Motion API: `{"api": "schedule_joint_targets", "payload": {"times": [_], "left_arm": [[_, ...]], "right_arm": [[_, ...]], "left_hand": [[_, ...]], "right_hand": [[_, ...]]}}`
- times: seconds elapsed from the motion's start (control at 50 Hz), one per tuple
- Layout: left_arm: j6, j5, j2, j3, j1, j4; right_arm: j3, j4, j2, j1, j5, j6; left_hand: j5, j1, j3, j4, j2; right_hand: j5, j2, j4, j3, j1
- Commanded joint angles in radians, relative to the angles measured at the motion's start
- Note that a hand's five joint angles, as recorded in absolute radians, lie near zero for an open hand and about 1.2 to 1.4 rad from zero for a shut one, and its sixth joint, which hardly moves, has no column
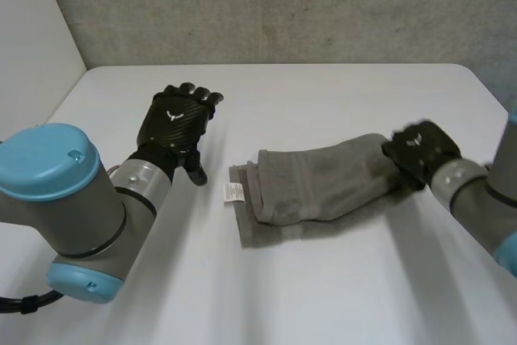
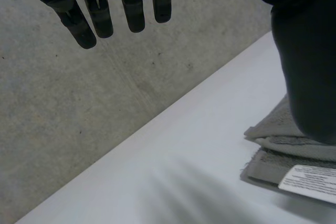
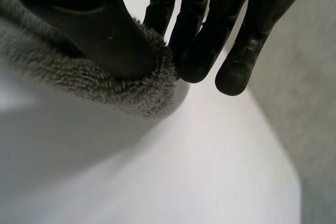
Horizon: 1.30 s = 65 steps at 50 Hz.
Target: Fold the towel.
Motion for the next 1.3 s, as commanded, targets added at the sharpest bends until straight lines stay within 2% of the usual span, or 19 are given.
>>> {"api": "schedule_joint_targets", "payload": {"times": [0.02, 0.04, 0.08, 0.1, 0.18, 0.32, 0.34, 0.36, 0.38, 0.4, 0.42, 0.44, 0.58, 0.76, 0.86, 0.98, 1.06, 1.18, 1.3], "left_arm": [[-0.003, -0.028, 0.027, 0.018, 0.004, 0.001], [-0.003, -0.028, 0.028, 0.018, 0.004, 0.001], [-0.004, -0.042, 0.043, 0.018, 0.002, 0.001], [-0.004, -0.042, 0.043, 0.018, 0.002, 0.001], [-0.018, -0.049, 0.055, 0.018, 0.002, 0.001], [-0.038, -0.049, 0.060, 0.018, 0.001, 0.001], [-0.038, -0.049, 0.060, 0.019, 0.001, 0.001], [-0.038, -0.049, 0.060, 0.019, 0.001, 0.001], [-0.038, -0.049, 0.060, 0.019, -0.001, 0.001], [-0.038, -0.049, 0.058, 0.022, -0.003, 0.001], [-0.038, -0.049, 0.058, 0.022, -0.003, 0.001], [-0.038, -0.049, 0.058, 0.027, -0.004, 0.001], [-0.039, -0.051, 0.041, 0.070, -0.013, 0.001], [-0.078, -0.051, -0.045, 0.162, -0.059, -0.039], [-0.121, -0.051, -0.144, 0.240, -0.096, -0.127], [-0.134, -0.066, -0.291, 0.329, -0.127, -0.239], [-0.133, -0.111, -0.363, 0.363, -0.139, -0.291], [-0.127, -0.123, -0.396, 0.361, -0.156, -0.307], [-0.127, -0.138, -0.365, 0.361, -0.157, -0.315]], "right_arm": [[-0.229, 0.002, 0.102, 0.296, -0.010, 0.041], [-0.230, 0.002, 0.103, 0.297, -0.010, 0.041], [-0.286, 0.005, 0.188, 0.427, -0.010, 0.027], [-0.286, 0.005, 0.189, 0.427, -0.010, 0.027], [-0.334, 0.003, 0.260, 0.571, 0.003, 0.003], [-0.313, 0.009, 0.291, 0.578, 0.021, 0.007], [-0.293, 0.012, 0.288, 0.573, 0.024, 0.018], [-0.292, 0.012, 0.288, 0.573, 0.024, 0.018], [-0.264, 0.011, 0.275, 0.568, 0.021, 0.036], [-0.241, 0.008, 0.236, 0.559, 0.020, 0.070], [-0.240, 0.008, 0.236, 0.559, 0.020, 0.070], [-0.215, 0.006, 0.174, 0.541, 0.018, 0.114], [-0.136, 0.014, -0.035, 0.429, 0.015, 0.349], [-0.118, 0.072, -0.088, 0.286, 0.007, 0.394], [-0.127, 0.097, -0.057, 0.260, -0.023, 0.400], [-0.171, 0.100, 0.089, 0.257, -0.043, 0.406], [-0.216, 0.104, 0.194, 0.265, -0.042, 0.417], [-0.256, 0.107, 0.276, 0.263, -0.040, 0.441], [-0.259, 0.120, 0.276, 0.257, -0.040, 0.443]], "left_hand": [[-0.212, -0.078, -0.055, -0.071, -0.069], [-0.212, -0.078, -0.055, -0.071, -0.069], [-0.215, -0.081, -0.058, -0.074, -0.072], [-0.215, -0.081, -0.058, -0.074, -0.072], [-0.215, -0.081, -0.058, -0.074, -0.072], [-0.215, -0.081, -0.058, -0.074, -0.072], [-0.215, -0.081, -0.058, -0.074, -0.072], [-0.215, -0.081, -0.058, -0.074, -0.072], [-0.215, -0.081, -0.058, -0.074, -0.072], [-0.215, -0.081, -0.058, -0.074, -0.072], [-0.215, -0.081, -0.058, -0.074, -0.072], [-0.215, -0.081, -0.058, -0.074, -0.072], [-0.215, -0.081, -0.058, -0.074, -0.072], [-0.209, -0.075, -0.052, -0.068, -0.066], [-0.206, -0.072, -0.049, -0.066, -0.063], [-0.203, -0.069, -0.046, -0.063, -0.060], [-0.209, -0.075, -0.052, -0.068, -0.066], [-0.212, -0.078, -0.055, -0.071, -0.069], [-0.212, -0.078, -0.055, -0.071, -0.069]], "right_hand": [[0.068, 0.110, 0.061, 0.062, 0.097], [0.068, 0.110, 0.061, 0.062, 0.097], [0.068, 0.110, 0.061, 0.062, 0.097], [0.068, 0.110, 0.061, 0.062, 0.097], [0.068, 0.110, 0.061, 0.062, 0.097], [0.068, 0.110, 0.061, 0.062, 0.097], [-0.233, -0.191, -0.241, -0.239, -0.204], [-0.236, -0.194, -0.244, -0.242, -0.207], [-0.663, -0.622, -0.671, -0.669, -0.635], [-0.981, -0.940, -0.989, -0.987, -0.953], [-0.985, -0.943, -0.992, -0.991, -0.956], [-1.153, -1.112, -1.161, -1.159, -1.125], [-1.153, -1.112, -1.161, -1.159, -1.125], [-1.153, -1.112, -1.161, -1.159, -1.125], [-1.153, -1.112, -1.161, -1.159, -1.125], [-1.153, -1.112, -1.161, -1.159, -1.125], [-1.153, -1.112, -1.161, -1.159, -1.125], [-1.153, -1.112, -1.161, -1.159, -1.125], [-1.153, -1.112, -1.161, -1.159, -1.125]]}}
